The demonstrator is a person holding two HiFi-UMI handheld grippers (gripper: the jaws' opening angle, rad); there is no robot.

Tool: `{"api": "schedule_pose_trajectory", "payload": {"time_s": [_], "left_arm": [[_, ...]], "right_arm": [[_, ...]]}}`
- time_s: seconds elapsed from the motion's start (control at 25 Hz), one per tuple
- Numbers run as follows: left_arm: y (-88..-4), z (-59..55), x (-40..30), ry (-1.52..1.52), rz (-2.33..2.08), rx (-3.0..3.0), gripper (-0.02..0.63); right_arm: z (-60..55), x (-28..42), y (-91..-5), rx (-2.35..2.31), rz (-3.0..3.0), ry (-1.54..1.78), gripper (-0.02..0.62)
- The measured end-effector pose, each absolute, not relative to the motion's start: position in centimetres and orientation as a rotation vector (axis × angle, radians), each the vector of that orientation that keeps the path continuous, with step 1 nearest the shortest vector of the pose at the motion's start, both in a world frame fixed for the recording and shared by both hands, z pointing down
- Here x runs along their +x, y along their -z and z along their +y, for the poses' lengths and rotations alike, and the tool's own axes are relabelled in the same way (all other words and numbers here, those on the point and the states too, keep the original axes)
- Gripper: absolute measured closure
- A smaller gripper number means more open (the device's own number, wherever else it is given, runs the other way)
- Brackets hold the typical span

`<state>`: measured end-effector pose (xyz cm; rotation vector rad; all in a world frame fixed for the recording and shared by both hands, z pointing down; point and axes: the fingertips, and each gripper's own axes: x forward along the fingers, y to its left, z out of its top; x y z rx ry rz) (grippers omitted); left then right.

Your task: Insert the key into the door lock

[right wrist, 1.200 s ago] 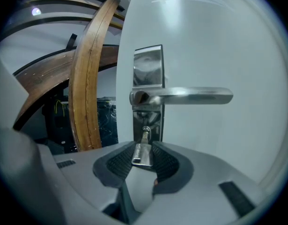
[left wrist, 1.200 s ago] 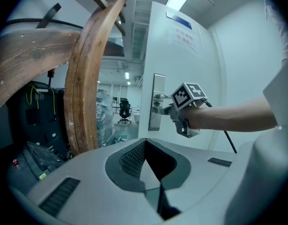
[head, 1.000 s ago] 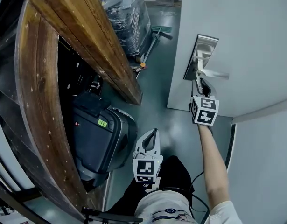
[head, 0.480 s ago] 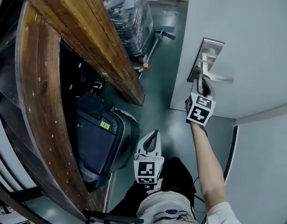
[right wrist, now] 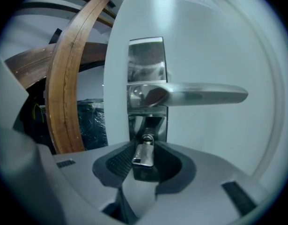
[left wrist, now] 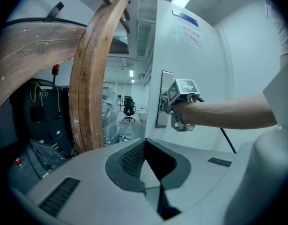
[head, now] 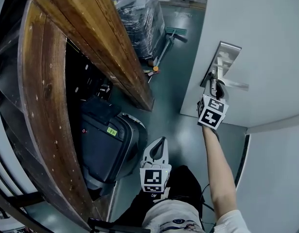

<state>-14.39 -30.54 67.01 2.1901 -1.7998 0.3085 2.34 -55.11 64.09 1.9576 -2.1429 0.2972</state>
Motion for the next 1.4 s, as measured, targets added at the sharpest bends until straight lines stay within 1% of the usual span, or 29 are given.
{"api": "schedule_pose_trajectory", "payload": {"time_s": [0.12,0.24,0.4,0.44,0.48,0.52,0.68,0.8,0.92,1.4], "left_arm": [[-65.3,-30.7,-14.5,-0.277,-1.837,2.185,0.603],[-62.2,-30.6,-13.9,-0.25,-1.828,2.206,0.603],[-55.6,-30.6,-11.9,-0.223,-1.787,2.253,0.603],[-53.8,-30.7,-11.3,-0.214,-1.777,2.268,0.603],[-52.0,-30.8,-10.7,-0.202,-1.767,2.286,0.601],[-50.3,-30.9,-10.0,-0.19,-1.757,2.305,0.603],[-44.9,-30.0,-7.9,-0.152,-1.721,2.38,0.603],[-42.0,-29.6,-6.6,-0.127,-1.699,2.438,0.603],[-40.5,-30.3,-5.6,-0.098,-1.69,2.494,0.603],[-36.8,-30.4,-2.5,-0.02,-1.676,2.596,0.603]], "right_arm": [[-53.2,2.6,-63.3,1.917,-2.262,-0.322,0.476],[-47.4,3.2,-62.0,1.858,-2.367,-0.405,0.476],[-38.2,4.4,-56.2,1.796,-2.481,-0.441,0.477],[-36.5,4.7,-54.2,1.799,-2.493,-0.416,0.528],[-35.0,5.1,-52.2,1.804,-2.499,-0.383,0.564],[-33.6,5.4,-50.3,1.805,-2.503,-0.352,0.585],[-29.8,6.0,-44.3,1.777,-2.537,-0.309,0.588],[-28.4,6.6,-41.3,1.794,-2.585,-0.337,0.588],[-28.7,6.6,-39.3,1.817,-2.63,-0.29,0.588],[-28.6,7.7,-36.1,1.842,-2.657,-0.168,0.589]]}}
